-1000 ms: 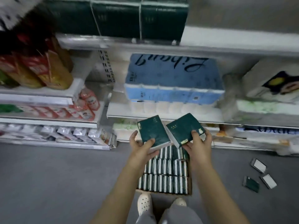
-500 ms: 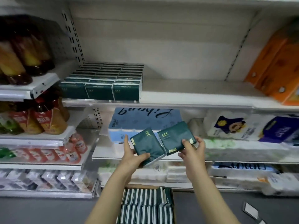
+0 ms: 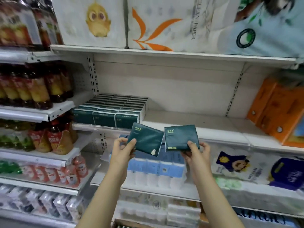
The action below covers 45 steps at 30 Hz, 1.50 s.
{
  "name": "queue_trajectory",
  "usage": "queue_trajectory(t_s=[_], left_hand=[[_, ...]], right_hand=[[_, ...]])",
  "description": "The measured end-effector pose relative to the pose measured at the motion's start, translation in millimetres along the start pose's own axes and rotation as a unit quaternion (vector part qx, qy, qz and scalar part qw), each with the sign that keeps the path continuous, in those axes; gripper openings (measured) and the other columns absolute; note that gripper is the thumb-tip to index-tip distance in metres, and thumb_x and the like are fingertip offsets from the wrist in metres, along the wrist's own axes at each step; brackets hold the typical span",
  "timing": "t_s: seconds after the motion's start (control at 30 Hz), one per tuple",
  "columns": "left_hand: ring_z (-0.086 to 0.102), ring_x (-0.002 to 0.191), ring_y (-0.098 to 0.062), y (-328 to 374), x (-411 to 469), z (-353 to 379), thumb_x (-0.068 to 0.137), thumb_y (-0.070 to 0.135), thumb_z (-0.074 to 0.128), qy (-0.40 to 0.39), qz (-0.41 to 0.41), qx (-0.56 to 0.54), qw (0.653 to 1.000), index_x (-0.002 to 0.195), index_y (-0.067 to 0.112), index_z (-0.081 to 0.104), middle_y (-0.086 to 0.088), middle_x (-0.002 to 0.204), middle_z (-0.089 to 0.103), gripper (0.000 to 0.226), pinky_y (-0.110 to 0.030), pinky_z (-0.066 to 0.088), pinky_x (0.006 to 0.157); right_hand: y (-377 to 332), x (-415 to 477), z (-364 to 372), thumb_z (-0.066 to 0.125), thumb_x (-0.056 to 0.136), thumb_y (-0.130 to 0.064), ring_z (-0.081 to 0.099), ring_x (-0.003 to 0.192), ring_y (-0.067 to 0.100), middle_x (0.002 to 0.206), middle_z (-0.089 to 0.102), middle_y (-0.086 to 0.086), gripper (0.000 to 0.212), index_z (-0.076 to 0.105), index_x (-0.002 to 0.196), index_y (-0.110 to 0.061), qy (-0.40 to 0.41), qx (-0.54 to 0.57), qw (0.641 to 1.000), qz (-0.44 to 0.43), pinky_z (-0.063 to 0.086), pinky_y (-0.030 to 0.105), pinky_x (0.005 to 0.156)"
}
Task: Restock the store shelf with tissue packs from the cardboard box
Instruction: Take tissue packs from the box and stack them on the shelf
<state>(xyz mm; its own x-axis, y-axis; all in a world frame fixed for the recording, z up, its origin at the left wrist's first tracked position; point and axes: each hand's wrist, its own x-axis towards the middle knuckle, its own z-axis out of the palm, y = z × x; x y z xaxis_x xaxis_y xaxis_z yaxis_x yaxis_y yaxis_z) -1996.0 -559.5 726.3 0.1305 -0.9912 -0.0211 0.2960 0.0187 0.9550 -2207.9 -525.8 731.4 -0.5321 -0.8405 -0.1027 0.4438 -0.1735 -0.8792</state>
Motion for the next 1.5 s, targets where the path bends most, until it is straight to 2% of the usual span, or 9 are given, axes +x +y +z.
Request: queue_trajectory(t_s=[0.27,0.43,0.53,0.63,0.77,0.9,1.03,1.3,1.5], left_hand=[[0.062,0.089,-0.027,32,38,-11,0.093,0.009,0.062,-0.025,-0.025,-0.031,0.999,0.095,0.005,0.046,-0.022,0.102,0.057,0.016,-0.038,0.056,0.083],[0.061,0.090,-0.020,37,66,-22,0.092,0.002,0.061,-0.059,0.009,0.026,0.998,0.103,0.012,0.047,-0.013,0.111,0.050,0.021,-0.036,0.052,0.090],[0.061,0.106,-0.023,39,82,-25,0.094,0.001,0.057,-0.071,0.012,0.010,0.997,0.126,0.009,0.043,-0.010,0.119,0.056,0.036,-0.039,0.050,0.095],[0.062,0.109,-0.027,41,103,-27,0.095,0.007,0.058,-0.066,0.019,0.044,0.997,0.125,0.007,0.052,-0.010,0.115,0.063,0.030,-0.045,0.048,0.100],[0.064,0.104,-0.016,47,124,-15,0.092,0.013,0.065,-0.075,0.057,0.100,0.991,0.104,0.026,0.064,0.003,0.107,0.070,0.018,-0.036,0.048,0.095],[0.059,0.095,0.001,51,154,8,0.092,0.014,0.064,-0.068,0.104,0.137,0.983,0.101,0.031,0.058,0.018,0.099,0.064,0.021,-0.022,0.044,0.088],[0.059,0.100,-0.005,50,200,32,0.092,0.016,0.064,-0.048,0.131,0.208,0.968,0.113,0.023,0.058,0.012,0.106,0.064,0.023,-0.024,0.044,0.094],[0.058,0.098,-0.016,39,298,62,0.091,0.016,0.064,-0.004,0.131,0.311,0.941,0.119,0.015,0.060,0.006,0.102,0.063,0.029,-0.023,0.040,0.082],[0.058,0.091,-0.016,30,340,71,0.092,0.028,0.063,0.037,0.076,0.374,0.924,0.117,0.015,0.061,0.004,0.101,0.063,0.028,-0.025,0.040,0.076]], right_hand=[[-5,9,44,0.060,0.095,-0.010,0.058,0.074,0.022,0.092,0.059,0.011,0.023,0.042,0.109,-0.013,-0.008,0.002,1.000,-0.018,0.049,0.029,0.061],[-3,17,62,0.055,0.096,-0.003,0.063,0.085,0.023,0.098,0.062,0.014,0.026,0.040,0.116,-0.011,-0.038,0.018,0.998,-0.037,0.054,0.030,0.073],[5,22,70,0.052,0.097,0.000,0.065,0.093,0.020,0.103,0.065,0.013,0.032,0.040,0.123,-0.013,-0.054,-0.002,0.997,-0.053,0.054,0.029,0.078],[7,36,75,0.052,0.096,0.003,0.066,0.097,0.020,0.106,0.066,0.013,0.035,0.041,0.125,-0.013,-0.053,-0.011,0.997,-0.060,0.053,0.032,0.083],[8,69,80,0.056,0.093,0.004,0.065,0.101,0.022,0.118,0.061,0.013,0.036,0.044,0.122,-0.015,-0.043,-0.009,0.997,-0.069,0.053,0.033,0.086],[14,116,83,0.061,0.092,-0.002,0.063,0.107,0.022,0.124,0.058,0.009,0.037,0.046,0.121,-0.019,-0.040,-0.056,0.995,-0.073,0.052,0.030,0.084],[20,173,86,0.065,0.091,-0.008,0.061,0.108,0.019,0.121,0.062,0.005,0.038,0.046,0.122,-0.022,-0.052,-0.135,0.987,-0.075,0.049,0.029,0.084],[43,269,112,0.064,0.088,0.003,0.061,0.093,0.027,0.108,0.065,0.012,0.031,0.055,0.111,-0.015,-0.040,-0.203,0.976,-0.067,0.046,0.034,0.082],[79,314,138,0.067,0.089,-0.013,0.058,0.103,0.026,0.120,0.061,0.007,0.041,0.054,0.128,-0.011,-0.042,-0.375,0.923,-0.074,0.040,0.027,0.082]])
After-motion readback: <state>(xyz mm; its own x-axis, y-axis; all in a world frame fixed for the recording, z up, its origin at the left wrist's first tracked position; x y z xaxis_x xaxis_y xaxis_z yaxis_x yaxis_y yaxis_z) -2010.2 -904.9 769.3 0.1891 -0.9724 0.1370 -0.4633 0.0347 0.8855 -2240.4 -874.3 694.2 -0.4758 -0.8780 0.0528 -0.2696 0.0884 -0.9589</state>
